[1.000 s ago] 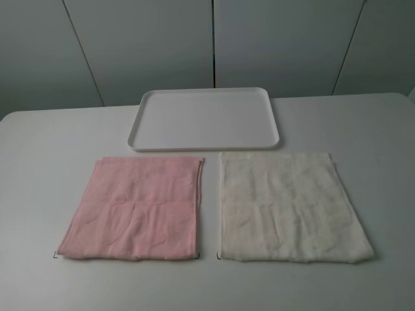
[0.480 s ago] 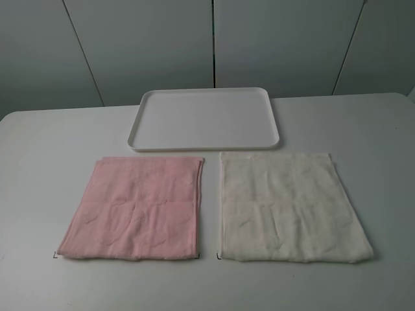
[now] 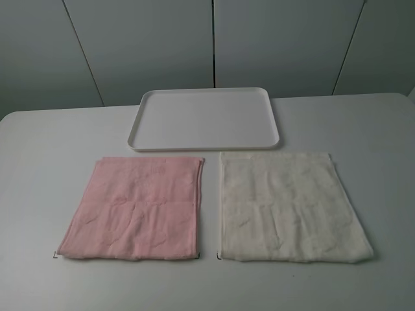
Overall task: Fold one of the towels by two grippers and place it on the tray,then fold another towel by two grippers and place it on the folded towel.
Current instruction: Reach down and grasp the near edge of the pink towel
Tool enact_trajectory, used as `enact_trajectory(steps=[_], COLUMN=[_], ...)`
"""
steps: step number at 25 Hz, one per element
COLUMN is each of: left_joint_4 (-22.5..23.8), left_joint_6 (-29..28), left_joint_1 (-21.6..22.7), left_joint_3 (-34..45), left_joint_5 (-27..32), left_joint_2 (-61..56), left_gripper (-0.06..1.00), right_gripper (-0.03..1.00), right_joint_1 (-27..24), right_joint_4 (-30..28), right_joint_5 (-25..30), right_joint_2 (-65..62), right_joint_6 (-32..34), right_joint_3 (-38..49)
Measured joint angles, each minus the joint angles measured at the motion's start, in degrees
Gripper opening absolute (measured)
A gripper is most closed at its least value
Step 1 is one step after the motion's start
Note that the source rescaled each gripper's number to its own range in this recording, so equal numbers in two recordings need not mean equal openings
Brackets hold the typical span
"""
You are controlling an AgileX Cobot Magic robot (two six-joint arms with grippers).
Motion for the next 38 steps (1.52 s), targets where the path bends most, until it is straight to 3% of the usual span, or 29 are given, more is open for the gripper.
enact_trajectory(steps=[28, 38], left_joint_4=[0.0, 0.0], left_joint_6=[0.0, 2.8], left_joint_1=[0.0, 0.0], left_joint_3=[0.0, -0.7], left_joint_5=[0.0, -0.1], left_joint_2=[0.0, 0.0], left_gripper=[1.0, 1.0], right_gripper=[1.0, 1.0], right_joint_1=[0.0, 0.0], right_joint_4=[0.2, 9.3], right_joint_5=[0.0, -2.1], right_joint_2=[0.0, 0.0], right_joint_6=[0.1, -0.1], right_joint_3=[0.0, -0.1])
